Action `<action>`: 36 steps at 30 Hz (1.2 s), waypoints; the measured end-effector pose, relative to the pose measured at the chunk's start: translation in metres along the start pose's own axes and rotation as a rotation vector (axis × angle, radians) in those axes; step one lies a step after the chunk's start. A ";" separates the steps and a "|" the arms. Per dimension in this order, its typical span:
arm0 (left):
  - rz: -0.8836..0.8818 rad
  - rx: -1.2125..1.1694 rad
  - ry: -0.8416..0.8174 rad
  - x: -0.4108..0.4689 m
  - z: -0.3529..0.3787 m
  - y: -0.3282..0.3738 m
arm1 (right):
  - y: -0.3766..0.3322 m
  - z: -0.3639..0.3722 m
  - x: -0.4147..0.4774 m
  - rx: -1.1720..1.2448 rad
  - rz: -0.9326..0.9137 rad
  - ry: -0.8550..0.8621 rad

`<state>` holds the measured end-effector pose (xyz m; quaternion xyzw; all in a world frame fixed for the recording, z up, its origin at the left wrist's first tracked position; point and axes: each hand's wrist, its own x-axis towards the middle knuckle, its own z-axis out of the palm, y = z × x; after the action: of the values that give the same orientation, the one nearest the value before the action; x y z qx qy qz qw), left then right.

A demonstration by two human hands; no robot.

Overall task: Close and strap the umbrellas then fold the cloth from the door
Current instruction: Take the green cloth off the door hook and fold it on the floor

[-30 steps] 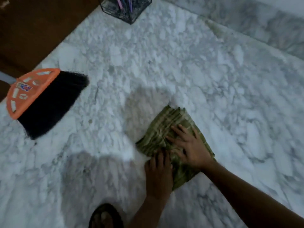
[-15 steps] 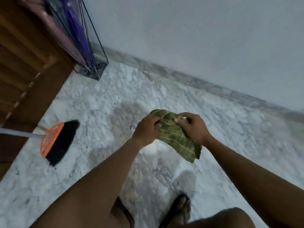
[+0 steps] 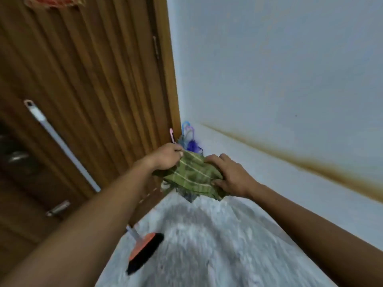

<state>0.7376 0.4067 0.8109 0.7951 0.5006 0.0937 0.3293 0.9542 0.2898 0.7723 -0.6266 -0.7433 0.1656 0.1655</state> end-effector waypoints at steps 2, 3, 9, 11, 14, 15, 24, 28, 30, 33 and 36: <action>-0.046 -0.037 0.048 -0.030 -0.070 -0.009 | -0.053 -0.024 0.039 0.014 -0.054 0.062; -0.079 -0.056 0.055 -0.046 -0.103 -0.015 | -0.080 -0.034 0.058 0.075 -0.059 0.074; -0.186 -0.079 0.101 -0.137 -0.263 -0.064 | -0.250 -0.054 0.156 0.741 -0.071 0.006; -0.128 -0.078 0.035 -0.166 -0.302 -0.082 | -0.302 -0.048 0.185 0.850 -0.045 0.007; -0.108 -0.058 0.091 -0.197 -0.343 -0.119 | -0.364 -0.028 0.229 0.919 0.038 -0.024; -0.111 -0.015 0.164 -0.203 -0.354 -0.134 | -0.382 -0.021 0.241 0.942 0.044 -0.068; -0.327 0.134 0.589 -0.245 -0.426 -0.199 | -0.480 0.009 0.326 0.891 -0.014 -0.547; -0.387 0.058 0.758 -0.248 -0.442 -0.200 | -0.519 0.008 0.360 0.818 -0.156 -0.606; -0.423 0.085 0.817 -0.250 -0.450 -0.204 | -0.539 0.010 0.373 0.732 -0.291 -0.620; -0.490 0.085 0.895 -0.255 -0.461 -0.211 | -0.569 0.015 0.373 0.708 -0.458 -0.623; -0.583 0.085 0.914 -0.267 -0.463 -0.220 | -0.594 0.032 0.373 0.870 -0.635 -0.717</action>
<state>0.2259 0.4391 1.0781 0.5144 0.7958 0.3143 0.0581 0.3594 0.5617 1.0279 -0.1577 -0.7665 0.5940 0.1868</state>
